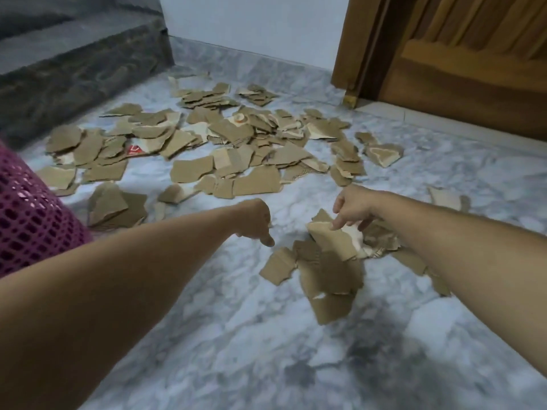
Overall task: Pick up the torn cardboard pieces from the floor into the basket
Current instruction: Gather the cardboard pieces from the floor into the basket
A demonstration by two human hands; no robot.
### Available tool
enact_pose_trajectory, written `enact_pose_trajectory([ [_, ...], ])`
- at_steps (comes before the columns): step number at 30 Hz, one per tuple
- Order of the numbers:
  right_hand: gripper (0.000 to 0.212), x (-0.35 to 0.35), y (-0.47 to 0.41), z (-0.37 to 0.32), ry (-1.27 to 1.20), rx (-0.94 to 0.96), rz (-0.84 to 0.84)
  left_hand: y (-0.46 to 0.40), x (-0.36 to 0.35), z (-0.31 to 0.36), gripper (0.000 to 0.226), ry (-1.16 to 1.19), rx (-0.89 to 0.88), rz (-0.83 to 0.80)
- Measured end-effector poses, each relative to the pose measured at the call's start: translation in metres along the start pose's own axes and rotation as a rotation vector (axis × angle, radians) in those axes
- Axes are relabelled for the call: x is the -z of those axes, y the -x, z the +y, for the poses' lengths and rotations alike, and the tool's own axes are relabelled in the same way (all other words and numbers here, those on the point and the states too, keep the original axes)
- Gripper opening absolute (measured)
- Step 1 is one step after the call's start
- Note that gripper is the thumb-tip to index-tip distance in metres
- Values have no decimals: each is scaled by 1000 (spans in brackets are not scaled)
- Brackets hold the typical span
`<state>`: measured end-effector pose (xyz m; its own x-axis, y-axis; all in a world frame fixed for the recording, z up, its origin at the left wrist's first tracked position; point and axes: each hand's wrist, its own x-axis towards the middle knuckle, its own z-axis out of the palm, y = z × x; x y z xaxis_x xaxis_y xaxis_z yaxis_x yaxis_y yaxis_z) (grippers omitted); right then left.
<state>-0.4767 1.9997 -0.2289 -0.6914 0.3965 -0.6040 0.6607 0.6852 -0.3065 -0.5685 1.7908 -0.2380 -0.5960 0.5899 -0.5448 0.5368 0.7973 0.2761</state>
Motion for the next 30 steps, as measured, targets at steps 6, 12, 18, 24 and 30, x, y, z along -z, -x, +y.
enact_pose_trajectory([
  [6,90,-18,-27,51,174,-95,105,-28,-61,28,80,-60,38,1],
  [12,150,-34,-47,78,-33,-214,94,-38,-99,51,105,11,143,18],
  [18,130,-50,-49,72,16,-213,153,-41,-120,67,108,105,175,122],
  [24,67,-45,-54,74,-298,-110,73,-52,-116,73,87,371,231,121],
  [30,45,-34,-53,79,-534,-57,44,-57,-93,53,58,735,255,53],
])
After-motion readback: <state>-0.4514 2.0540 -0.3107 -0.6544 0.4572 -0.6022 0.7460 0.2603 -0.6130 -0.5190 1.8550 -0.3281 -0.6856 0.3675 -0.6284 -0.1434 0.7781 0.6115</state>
